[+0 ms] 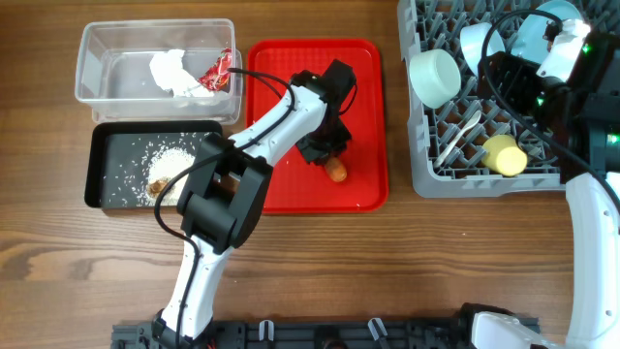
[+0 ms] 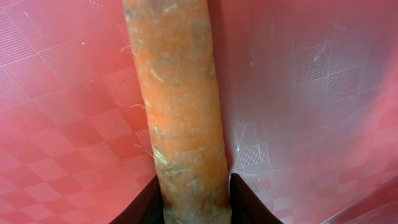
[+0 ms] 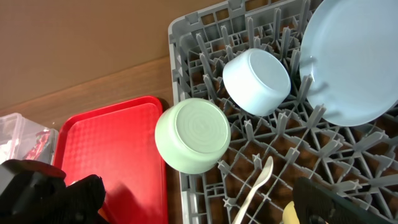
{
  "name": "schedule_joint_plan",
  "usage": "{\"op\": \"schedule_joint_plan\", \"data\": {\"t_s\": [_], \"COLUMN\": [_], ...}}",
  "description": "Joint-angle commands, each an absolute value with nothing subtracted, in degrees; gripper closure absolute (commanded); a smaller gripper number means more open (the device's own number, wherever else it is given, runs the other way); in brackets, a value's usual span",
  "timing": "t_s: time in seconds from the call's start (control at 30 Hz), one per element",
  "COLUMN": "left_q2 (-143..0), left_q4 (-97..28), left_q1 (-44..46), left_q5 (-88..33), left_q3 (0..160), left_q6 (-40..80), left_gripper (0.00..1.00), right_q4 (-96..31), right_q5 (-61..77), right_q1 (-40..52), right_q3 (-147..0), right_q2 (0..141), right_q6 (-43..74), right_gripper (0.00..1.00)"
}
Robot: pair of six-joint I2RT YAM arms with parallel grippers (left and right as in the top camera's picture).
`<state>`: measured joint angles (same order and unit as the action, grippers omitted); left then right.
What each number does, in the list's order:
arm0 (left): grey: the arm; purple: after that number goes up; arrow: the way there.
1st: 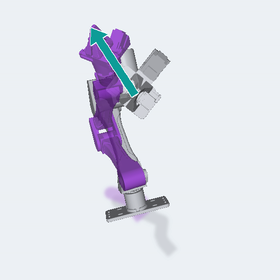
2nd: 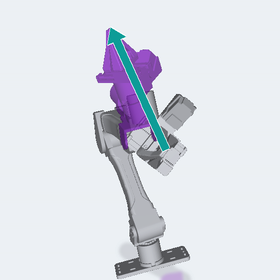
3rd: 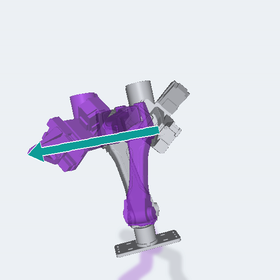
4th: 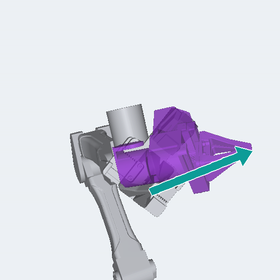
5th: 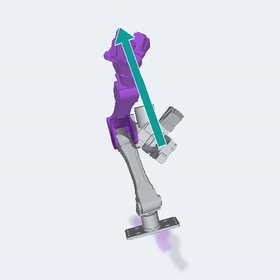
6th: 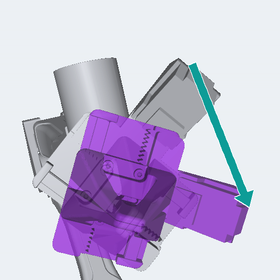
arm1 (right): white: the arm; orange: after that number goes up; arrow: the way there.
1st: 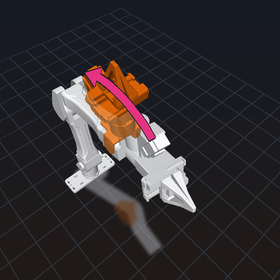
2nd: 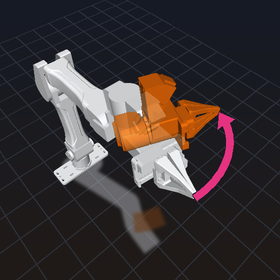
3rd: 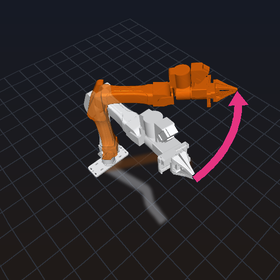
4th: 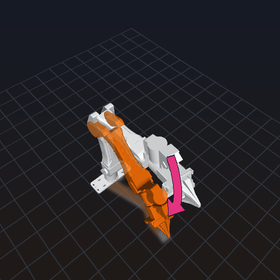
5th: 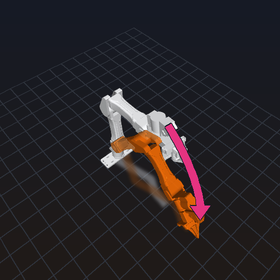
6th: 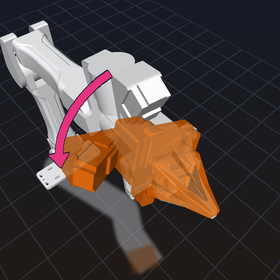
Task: Sort waste into correct bins and load items into the dishwasher rack
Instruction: 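Grasp the orange carrot on the red tray with the left gripper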
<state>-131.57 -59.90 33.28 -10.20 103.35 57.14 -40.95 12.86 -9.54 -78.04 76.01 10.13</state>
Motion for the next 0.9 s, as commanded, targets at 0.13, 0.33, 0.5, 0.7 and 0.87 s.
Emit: {"op": "schedule_joint_plan", "data": {"t_s": [0.13, 0.33, 0.5, 0.7, 0.87], "left_q2": [-130.91, -124.09, -115.37, -102.24, -95.00], "left_q4": [-66.41, -68.62, -68.62, -74.37, -83.42], "left_q1": [29.85, 22.68, 17.72, 9.78, -0.62], "left_q5": [-13.06, -15.07, -15.18, -8.88, 2.81], "left_q3": [103.13, 103.13, 103.13, 103.13, 103.13], "left_q6": [54.19, 47.97, 43.44, 40.25, 40.56], "left_gripper": [0.91, 0.96, 0.95, 0.92, 0.89], "right_q4": [-40.91, -40.73, -40.73, -40.73, -40.73], "right_q5": [12.49, 12.49, 12.32, 12.32, 12.32], "right_q1": [-9.30, -9.30, -9.30, -9.30, -9.30], "right_q3": [-78.11, -78.11, -78.11, -78.11, -78.11], "right_q2": [76.20, 76.66, 76.73, 76.73, 76.73], "right_q6": [9.04, 9.02, 9.04, 9.04, 9.04], "right_gripper": [0.00, 0.00, 0.00, 0.00, 0.00]}}
